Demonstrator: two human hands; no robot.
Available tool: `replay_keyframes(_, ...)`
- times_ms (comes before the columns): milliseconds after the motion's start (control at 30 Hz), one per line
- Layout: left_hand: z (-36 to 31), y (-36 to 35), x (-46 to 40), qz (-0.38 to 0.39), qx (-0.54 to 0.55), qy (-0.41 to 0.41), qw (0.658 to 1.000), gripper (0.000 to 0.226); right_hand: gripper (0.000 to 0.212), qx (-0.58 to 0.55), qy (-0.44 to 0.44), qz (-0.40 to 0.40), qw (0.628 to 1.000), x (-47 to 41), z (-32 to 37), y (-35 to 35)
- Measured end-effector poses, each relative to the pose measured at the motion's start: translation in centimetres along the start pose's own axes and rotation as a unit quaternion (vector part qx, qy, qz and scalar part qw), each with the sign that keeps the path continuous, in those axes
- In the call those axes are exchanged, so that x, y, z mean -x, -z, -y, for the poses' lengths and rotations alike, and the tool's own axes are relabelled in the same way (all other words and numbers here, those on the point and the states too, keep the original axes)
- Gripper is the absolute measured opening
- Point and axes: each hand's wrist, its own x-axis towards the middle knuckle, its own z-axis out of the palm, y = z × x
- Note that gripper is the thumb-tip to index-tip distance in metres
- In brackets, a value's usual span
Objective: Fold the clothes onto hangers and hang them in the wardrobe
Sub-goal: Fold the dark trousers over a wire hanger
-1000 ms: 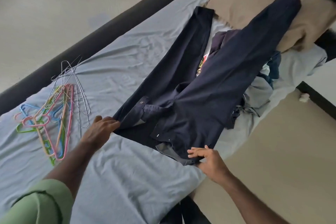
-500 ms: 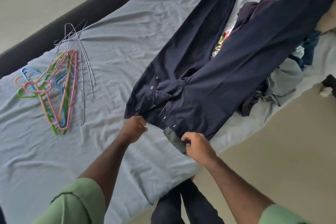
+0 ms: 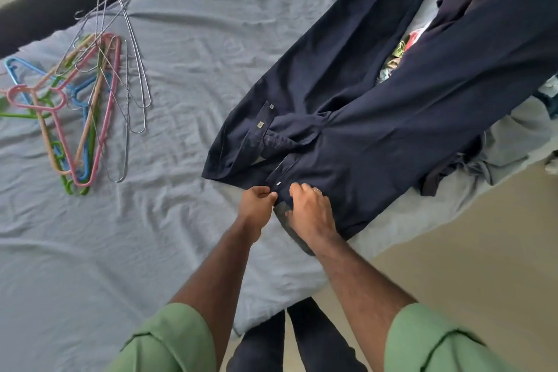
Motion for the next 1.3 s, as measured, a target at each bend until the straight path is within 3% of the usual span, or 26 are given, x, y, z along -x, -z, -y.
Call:
replay_keyframes(167, -0.1, 0.5, -0.6, 0.023, 0.031, 0.012, 0.999, 0.029, 0.011, -0.071, -0.016, -0.051, 0.996, -0.7, 0.1, -0.6)
replay_keyframes(300, -1.0, 0.6, -0.8, 0.03, 0.079, 0.005, 0.996, 0.015, 0.016, -0.094, 0.042, -0.087, 0.991, 0.2, -0.4, -0.4)
replay_keyframes(467, -2.1, 0.0, -0.9, 0.02, 0.109, -0.014, 0.994, 0.013, 0.003, -0.091, 0.071, -0.054, 0.992, 0.6, -1.3, -0.5)
replay_keyframes(533, -2.2, -0.2, -1.2, 0.009, 0.123, -0.009, 0.992, 0.014, 0.013, -0.092, 0.085, -0.032, 0.992, 0.2, -1.3, 0.2)
replay_keyframes(700, -1.7, -0.5, -1.1, 0.021, 0.171, 0.016, 0.985, 0.011, 0.004, -0.105, 0.109, -0.054, 0.987, -2.5, -1.5, 2.4)
replay_keyframes(800, -1.4, -0.3, -0.9, 0.031, 0.174, 0.014, 0.984, 0.013, 0.011, -0.087, 0.134, -0.051, 0.986, -4.4, -0.7, 3.7)
replay_keyframes(933, -1.6, 0.0, -1.5, -0.003, 0.203, 0.0, 0.979, 0.006, 0.027, -0.02, 0.19, -0.054, 0.98, -8.0, 1.5, 6.1)
replay_keyframes(1033, -1.3, 0.3, -2.6, -0.019, 0.225, -0.022, 0.974, 0.025, 0.042, 0.011, 0.218, -0.047, 0.975, -11.4, 3.4, 7.6)
replay_keyframes(1100, -0.9, 0.5, -3.1, -0.013, 0.233, -0.028, 0.972, 0.026, 0.056, 0.052, 0.229, -0.012, 0.972, -13.4, 4.5, 8.4)
replay_keyframes(1200, -0.1, 0.6, -3.7, 0.007, 0.241, -0.024, 0.97, 0.017, 0.071, 0.194, 0.235, 0.044, 0.951, -15.9, 6.2, 8.8)
replay_keyframes(1300, 0.2, 0.5, -3.6, 0.031, 0.266, -0.011, 0.963, 0.011, 0.066, 0.334, 0.24, 0.084, 0.908, -17.5, 7.3, 8.3)
